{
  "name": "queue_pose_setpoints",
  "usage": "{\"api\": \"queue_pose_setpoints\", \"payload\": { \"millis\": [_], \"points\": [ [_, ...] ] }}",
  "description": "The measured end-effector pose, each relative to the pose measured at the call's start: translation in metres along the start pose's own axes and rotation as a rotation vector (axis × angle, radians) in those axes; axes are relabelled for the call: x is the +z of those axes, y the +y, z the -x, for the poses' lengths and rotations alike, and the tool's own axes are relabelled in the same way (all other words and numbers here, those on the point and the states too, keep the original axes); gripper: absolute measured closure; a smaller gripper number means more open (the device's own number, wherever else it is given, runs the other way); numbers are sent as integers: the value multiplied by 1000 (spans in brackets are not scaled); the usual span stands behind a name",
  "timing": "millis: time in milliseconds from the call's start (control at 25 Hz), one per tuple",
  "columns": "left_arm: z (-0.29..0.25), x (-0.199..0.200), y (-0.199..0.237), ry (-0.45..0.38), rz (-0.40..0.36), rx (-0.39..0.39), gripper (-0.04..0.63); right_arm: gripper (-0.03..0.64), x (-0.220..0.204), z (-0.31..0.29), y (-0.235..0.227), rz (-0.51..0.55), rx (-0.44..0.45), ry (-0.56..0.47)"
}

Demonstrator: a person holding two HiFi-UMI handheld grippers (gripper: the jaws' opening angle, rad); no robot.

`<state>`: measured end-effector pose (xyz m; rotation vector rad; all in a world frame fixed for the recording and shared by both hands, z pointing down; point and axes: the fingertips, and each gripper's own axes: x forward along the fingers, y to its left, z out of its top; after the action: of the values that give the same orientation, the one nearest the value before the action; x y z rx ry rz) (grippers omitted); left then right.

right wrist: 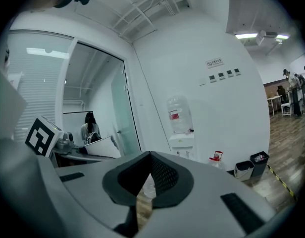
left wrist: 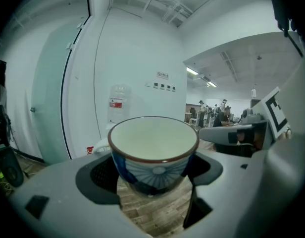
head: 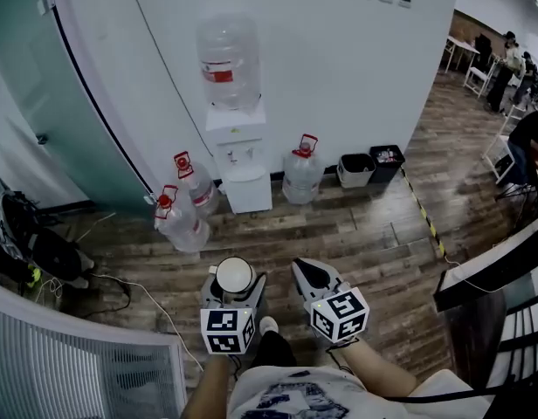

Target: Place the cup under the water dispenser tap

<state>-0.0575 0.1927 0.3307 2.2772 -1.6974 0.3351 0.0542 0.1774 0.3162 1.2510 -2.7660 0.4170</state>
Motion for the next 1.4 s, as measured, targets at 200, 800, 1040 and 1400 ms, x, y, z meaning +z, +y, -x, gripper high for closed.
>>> {"api": "queue_pose_setpoints", "payload": {
  "millis": [200,800,1040,1400],
  "points": [
    [-54,30,61,7,-4,-7,167,595,22,-84,-17,-12,-13,6],
    [-165,77,154,23,-11,-44,167,597,52,-218,-70,-46,-76,18],
    [-196,80,166,42,-6,-52,167,597,55,-250,-88,-46,-75,26],
    [-278,81,184,85,-23,-51,167,597,52,-313,-147,-68,-69,43]
  ]
}}
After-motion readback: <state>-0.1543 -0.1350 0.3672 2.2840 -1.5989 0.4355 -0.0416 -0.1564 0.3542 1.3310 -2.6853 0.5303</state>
